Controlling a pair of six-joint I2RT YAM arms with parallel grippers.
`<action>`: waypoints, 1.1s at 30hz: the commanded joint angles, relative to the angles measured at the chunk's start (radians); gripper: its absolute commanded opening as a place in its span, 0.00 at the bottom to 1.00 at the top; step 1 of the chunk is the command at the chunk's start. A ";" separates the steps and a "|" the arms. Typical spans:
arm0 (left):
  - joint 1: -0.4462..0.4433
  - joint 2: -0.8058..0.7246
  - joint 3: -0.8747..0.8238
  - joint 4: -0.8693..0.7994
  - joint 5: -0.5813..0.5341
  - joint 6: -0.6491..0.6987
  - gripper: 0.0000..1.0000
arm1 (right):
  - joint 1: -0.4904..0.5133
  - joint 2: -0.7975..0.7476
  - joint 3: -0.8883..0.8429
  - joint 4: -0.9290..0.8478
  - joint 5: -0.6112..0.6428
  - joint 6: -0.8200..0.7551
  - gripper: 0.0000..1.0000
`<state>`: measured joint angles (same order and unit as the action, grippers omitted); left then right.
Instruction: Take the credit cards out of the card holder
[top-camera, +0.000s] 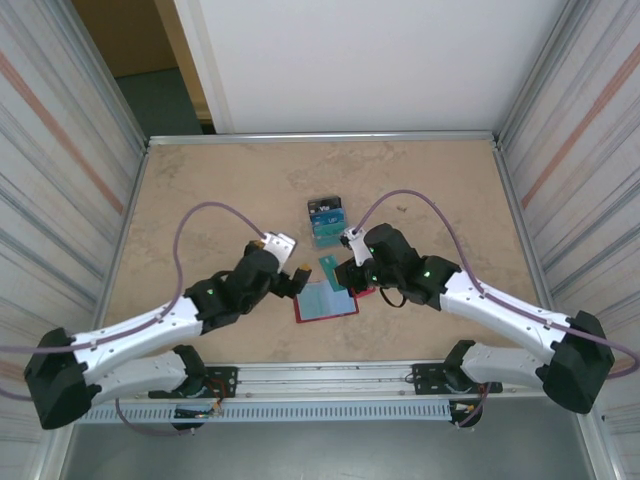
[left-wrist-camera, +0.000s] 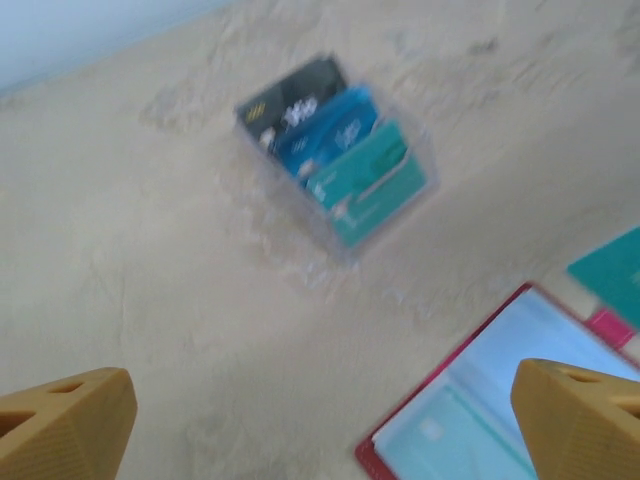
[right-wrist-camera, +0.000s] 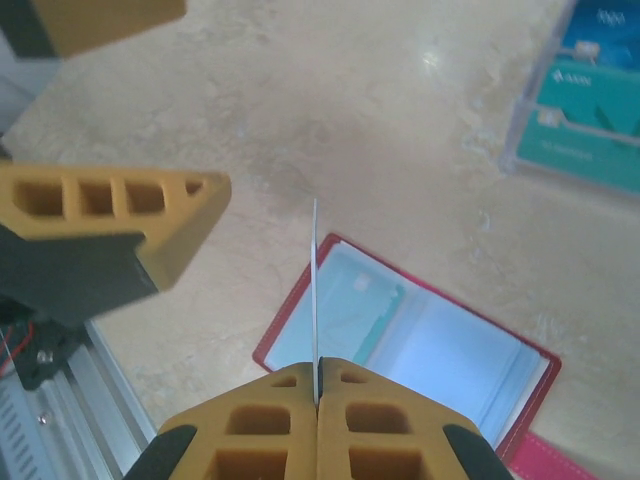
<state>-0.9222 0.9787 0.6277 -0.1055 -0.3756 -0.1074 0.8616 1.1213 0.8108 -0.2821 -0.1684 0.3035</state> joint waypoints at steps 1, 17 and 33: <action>0.060 -0.081 -0.018 0.087 0.224 0.171 0.93 | 0.010 -0.023 0.051 -0.025 -0.020 -0.186 0.00; 0.163 -0.066 0.143 -0.122 0.874 0.616 0.75 | 0.012 -0.016 0.203 -0.250 -0.239 -0.461 0.00; 0.106 0.093 0.227 -0.166 0.909 0.660 0.00 | 0.004 0.010 0.236 -0.279 -0.259 -0.487 0.08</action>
<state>-0.8074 1.0733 0.8265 -0.2741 0.5331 0.5350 0.8635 1.1378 1.0176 -0.5804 -0.4038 -0.1776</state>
